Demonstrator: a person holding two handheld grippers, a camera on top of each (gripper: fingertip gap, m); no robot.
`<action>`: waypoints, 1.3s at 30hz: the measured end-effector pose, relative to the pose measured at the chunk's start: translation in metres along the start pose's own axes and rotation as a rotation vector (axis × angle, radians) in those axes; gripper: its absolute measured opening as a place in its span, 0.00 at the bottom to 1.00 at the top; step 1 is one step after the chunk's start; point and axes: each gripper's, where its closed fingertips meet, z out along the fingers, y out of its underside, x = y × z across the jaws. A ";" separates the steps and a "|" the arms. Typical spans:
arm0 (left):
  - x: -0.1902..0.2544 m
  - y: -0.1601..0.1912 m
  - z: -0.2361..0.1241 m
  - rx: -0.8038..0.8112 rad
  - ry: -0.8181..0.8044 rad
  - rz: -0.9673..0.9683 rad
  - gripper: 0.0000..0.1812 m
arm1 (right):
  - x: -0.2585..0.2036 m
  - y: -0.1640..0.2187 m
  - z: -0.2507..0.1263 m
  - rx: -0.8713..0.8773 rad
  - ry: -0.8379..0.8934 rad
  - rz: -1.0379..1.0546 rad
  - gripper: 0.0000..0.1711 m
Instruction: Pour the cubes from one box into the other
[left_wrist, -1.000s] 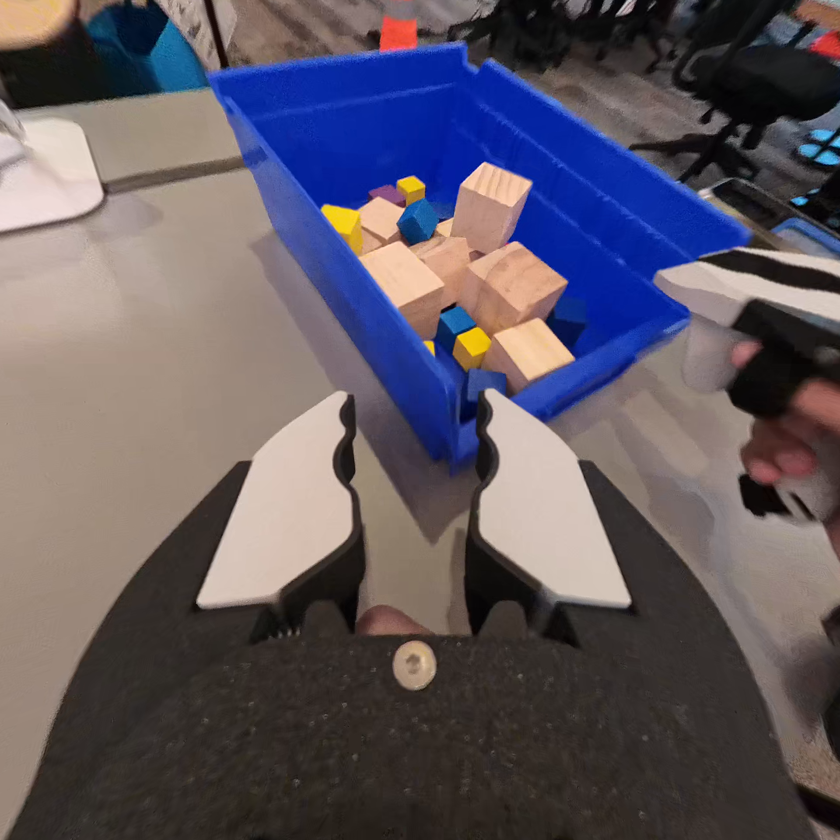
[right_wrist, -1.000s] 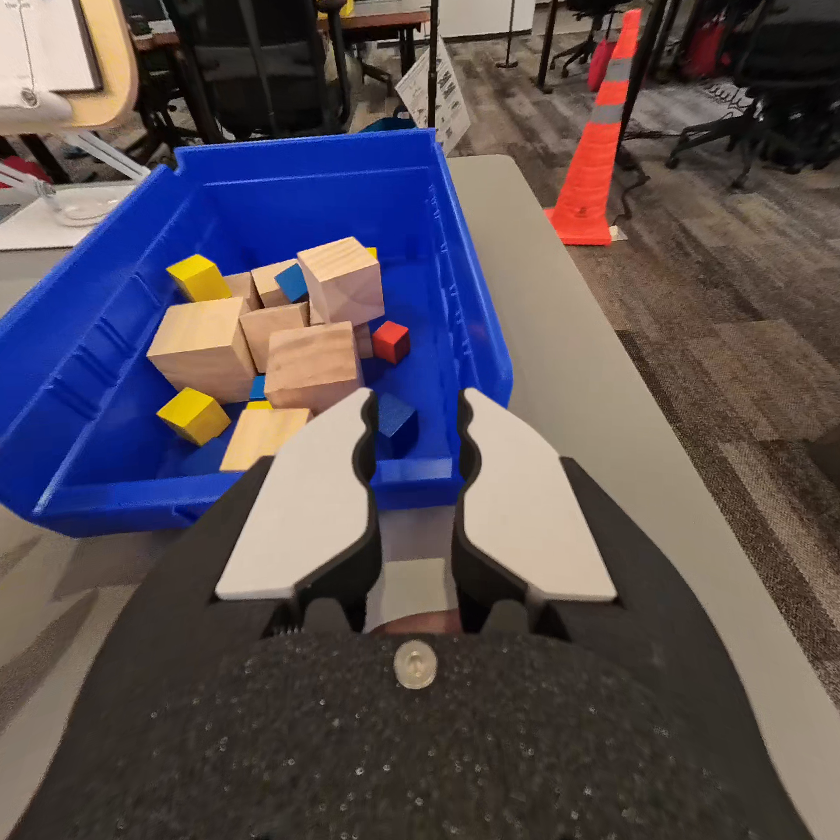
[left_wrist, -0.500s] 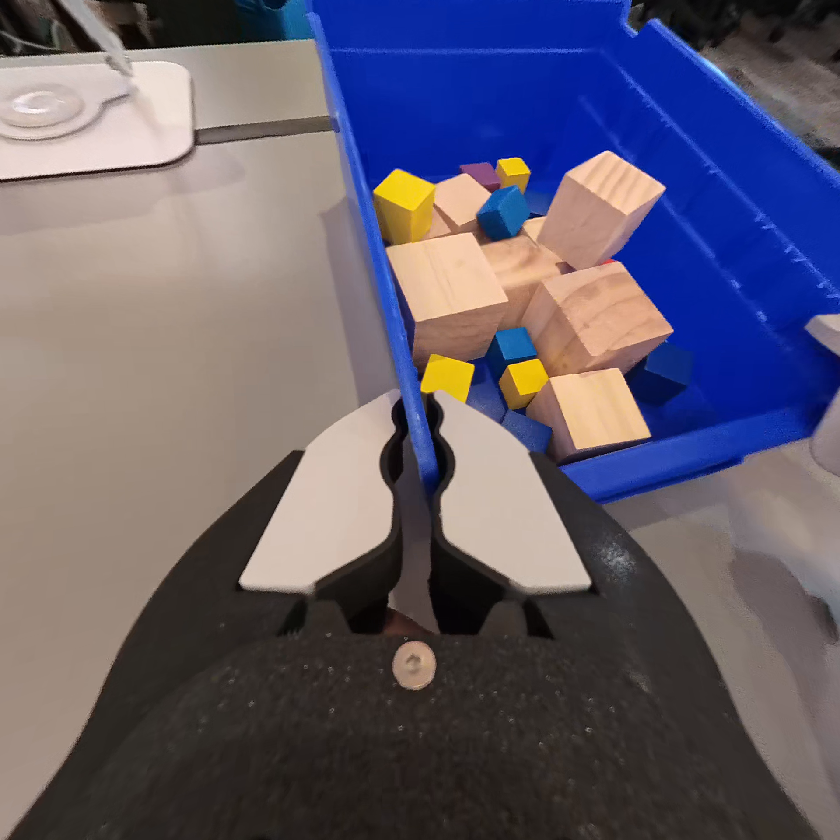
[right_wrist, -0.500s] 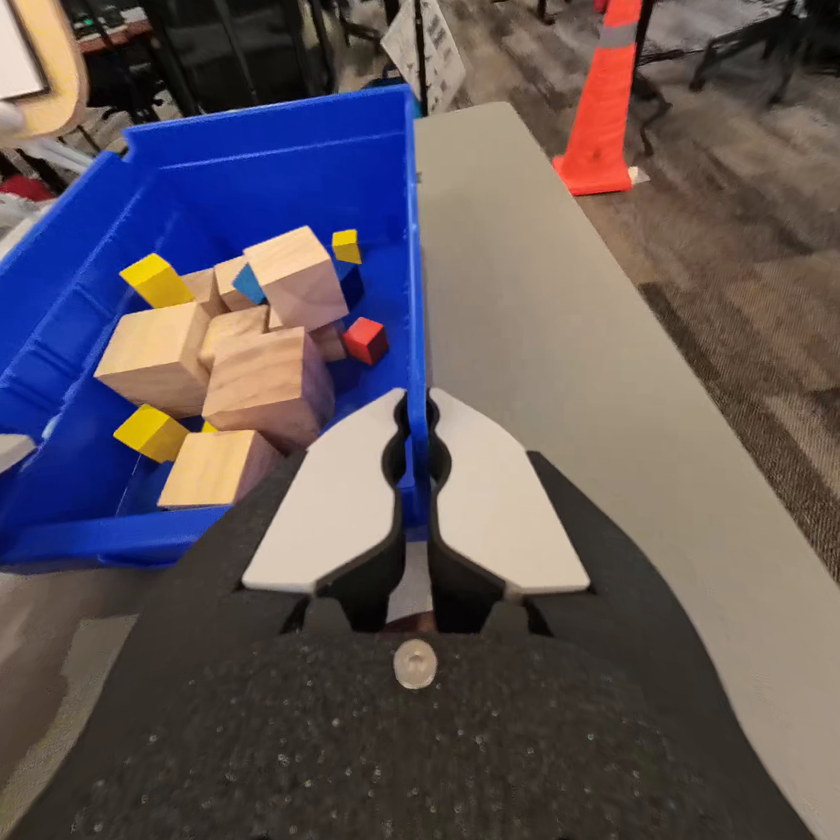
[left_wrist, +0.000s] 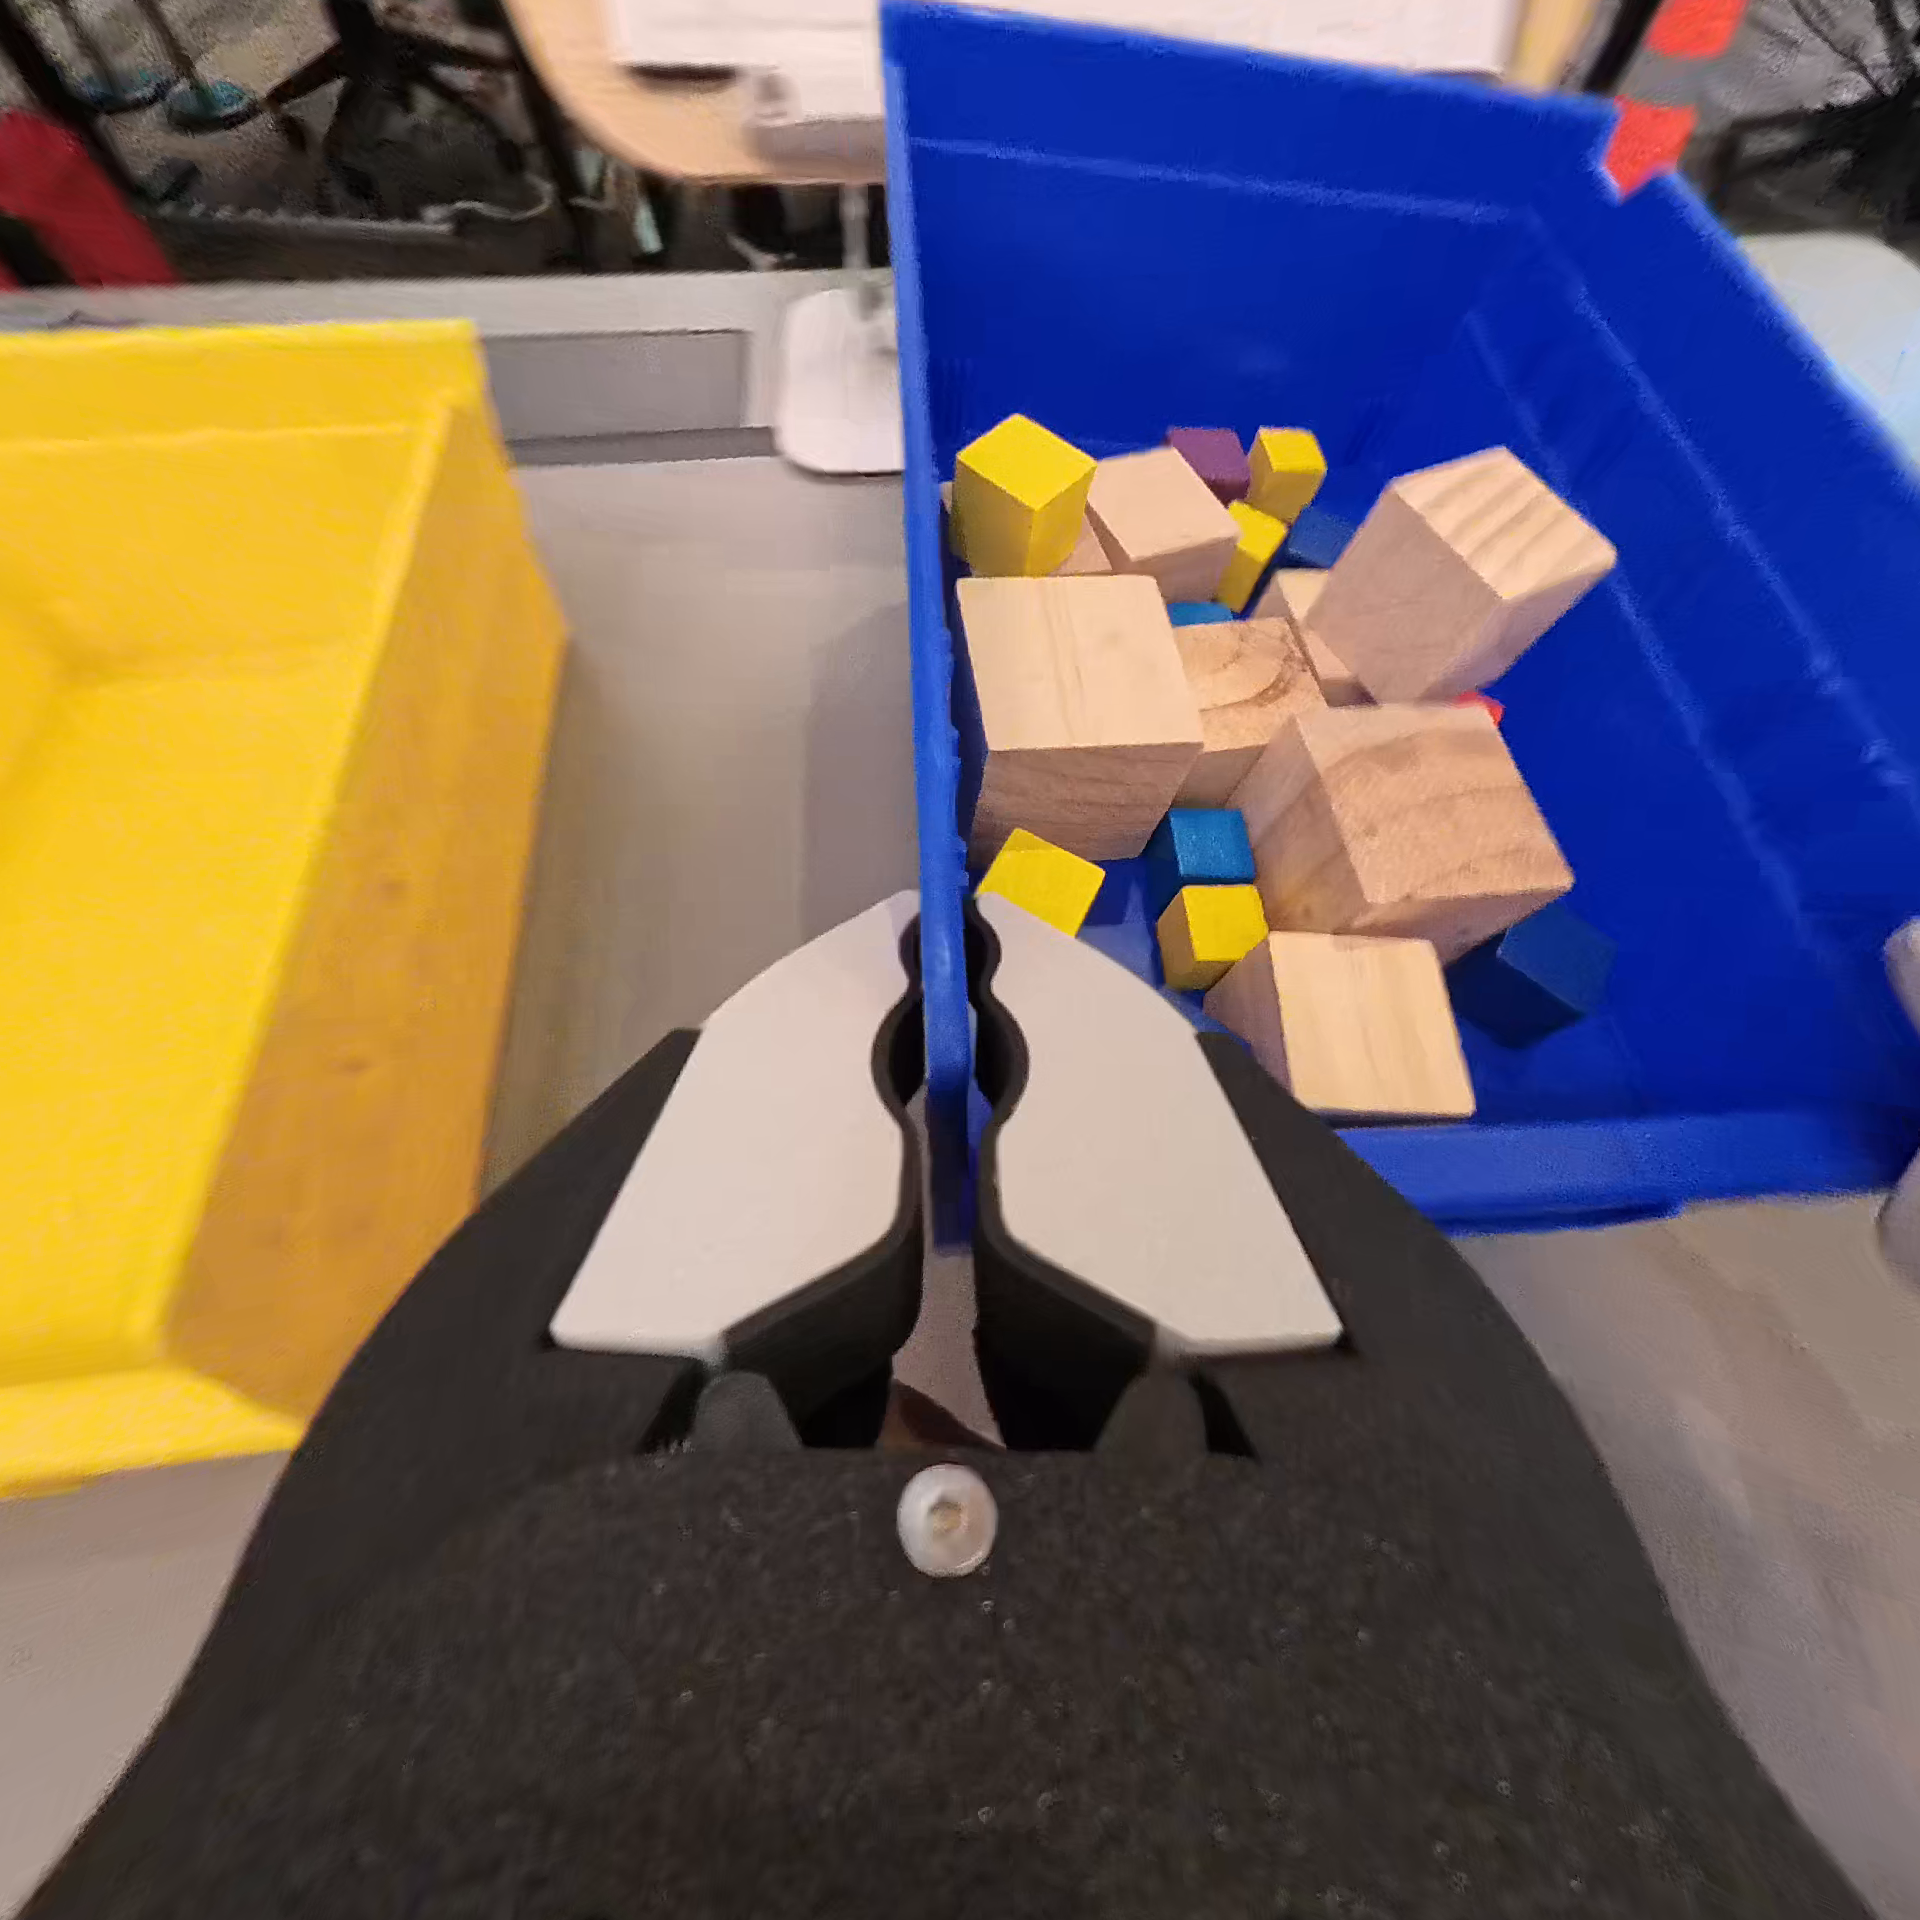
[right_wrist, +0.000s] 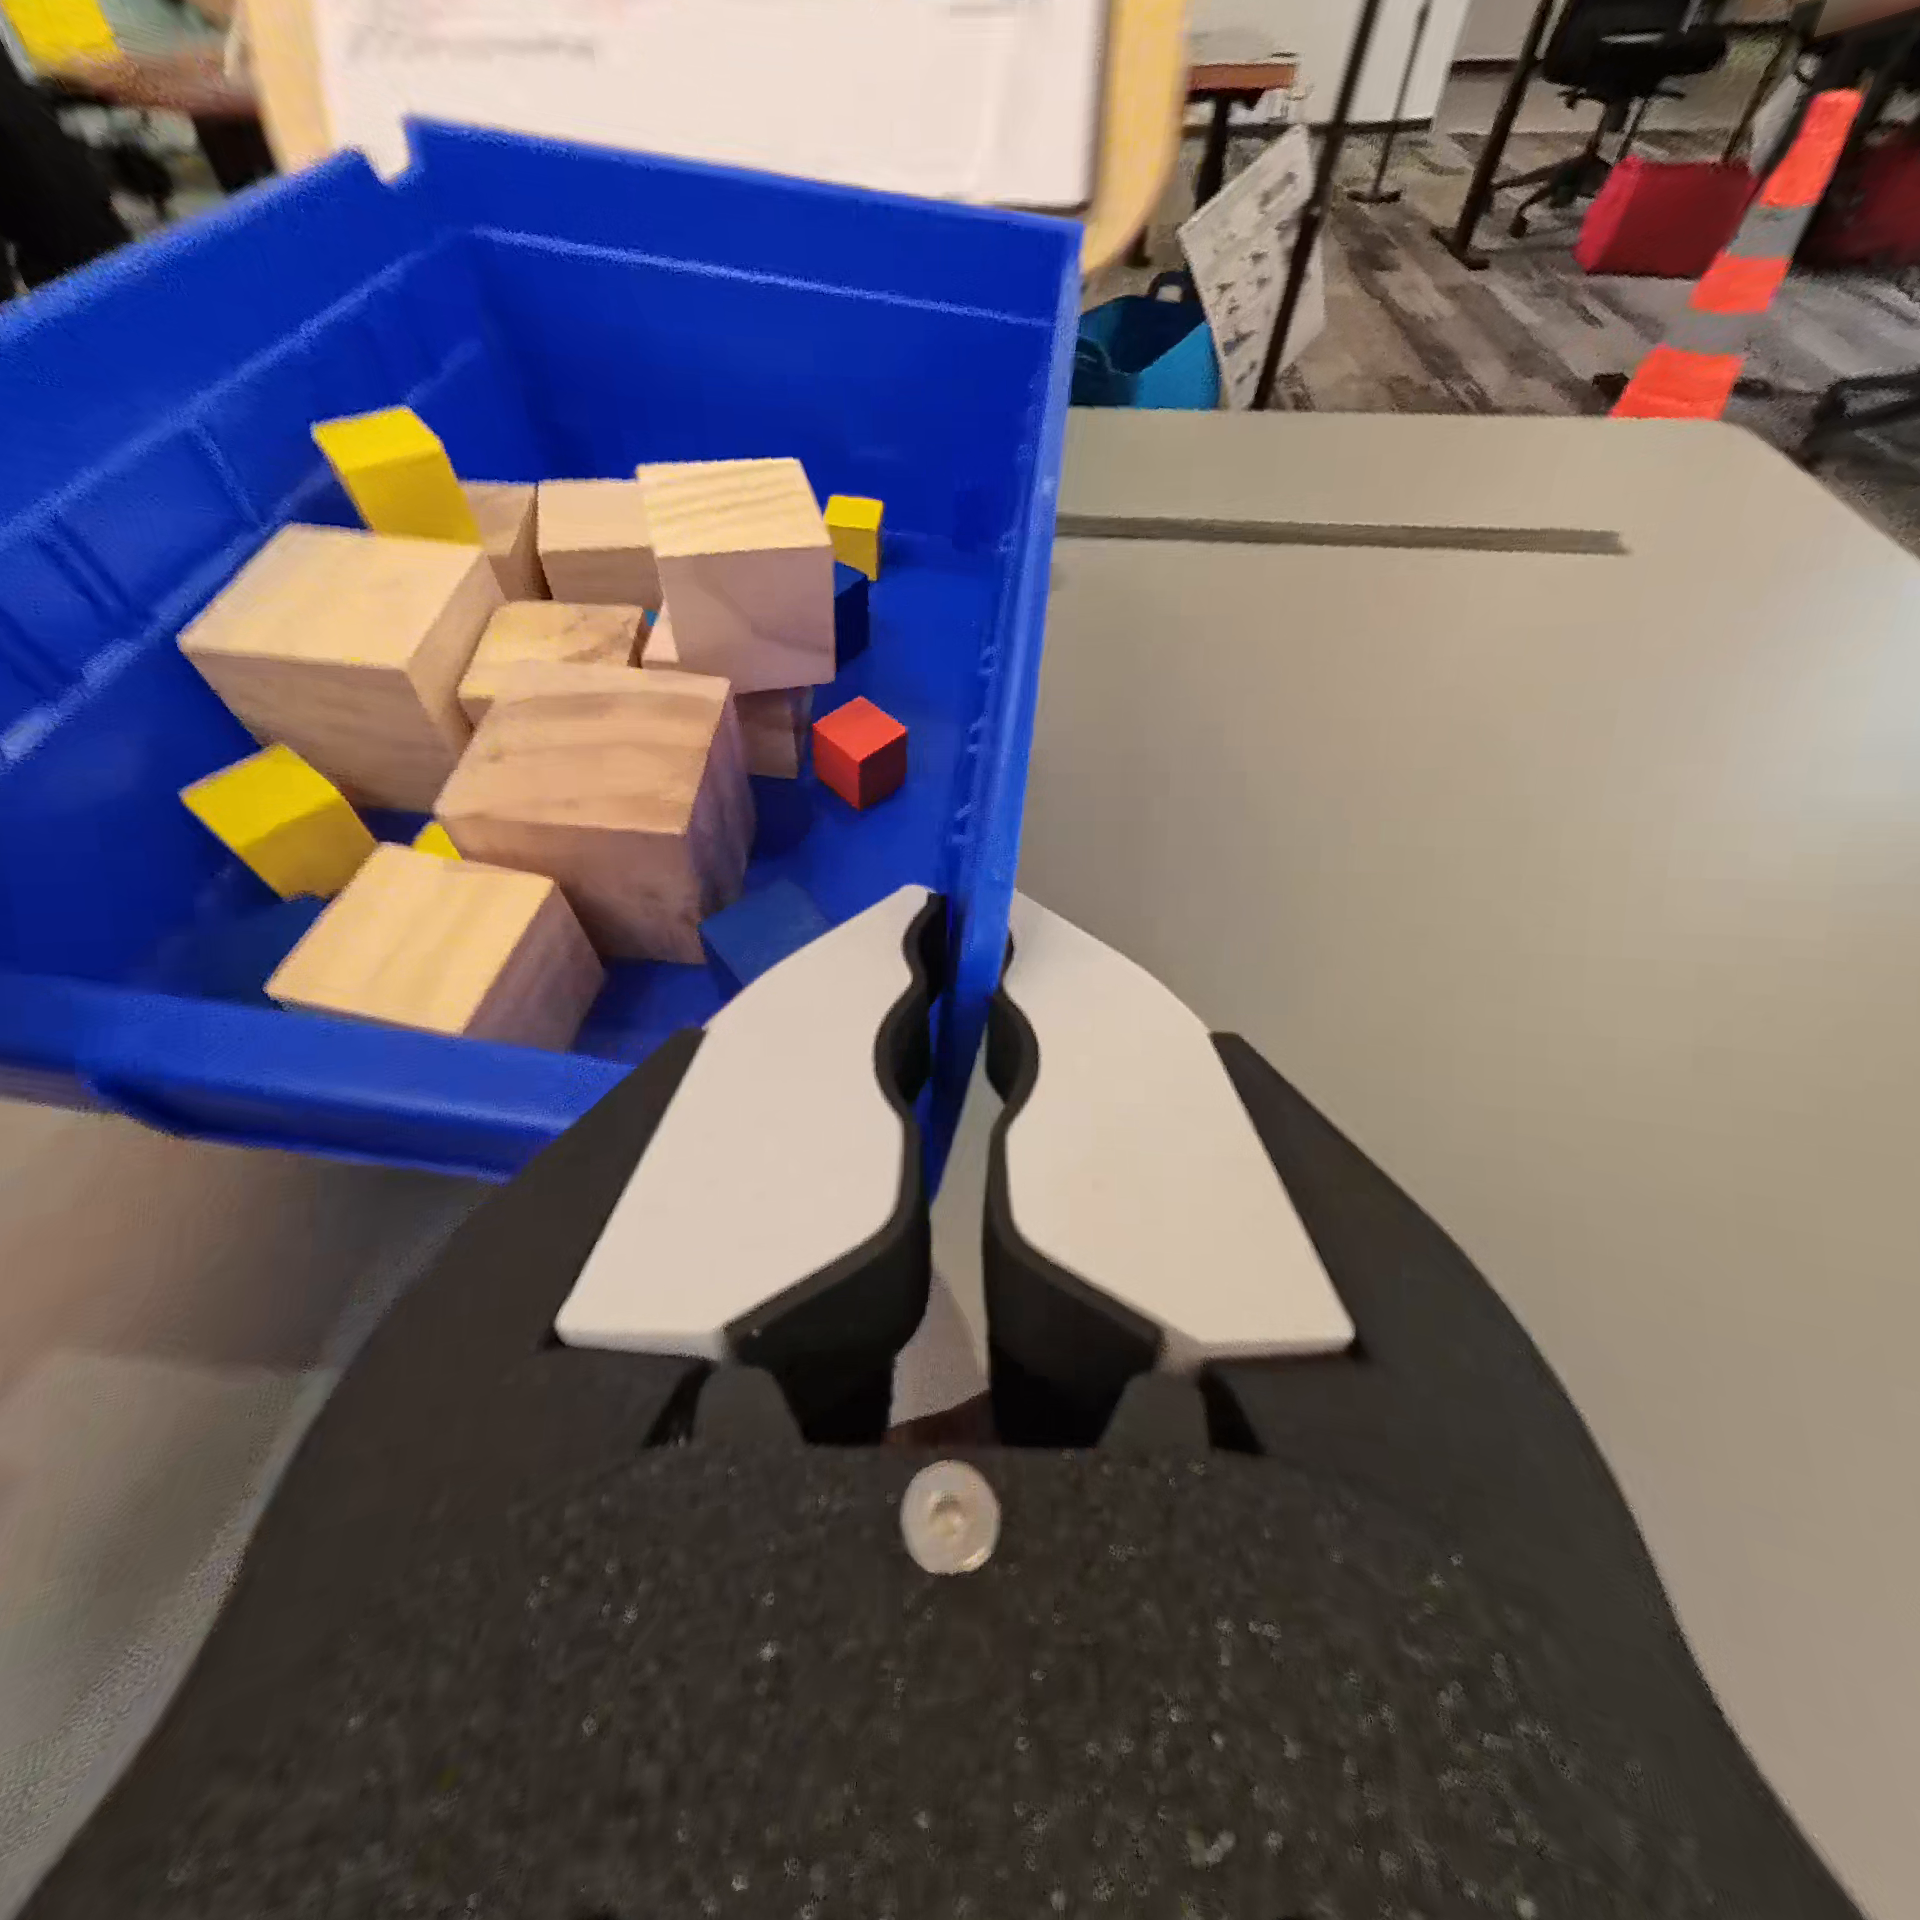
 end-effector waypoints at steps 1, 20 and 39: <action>-0.016 0.003 0.002 -0.005 -0.016 -0.032 0.02 | -0.016 0.008 0.004 -0.019 -0.007 -0.030 0.03; -0.180 0.029 -0.132 0.094 0.007 -0.062 0.23 | -0.039 0.026 -0.085 0.059 -0.344 -0.260 0.08; -0.303 0.071 -0.053 -0.094 -0.122 -0.154 0.03 | -0.220 0.041 -0.109 -0.058 -0.697 -0.220 0.22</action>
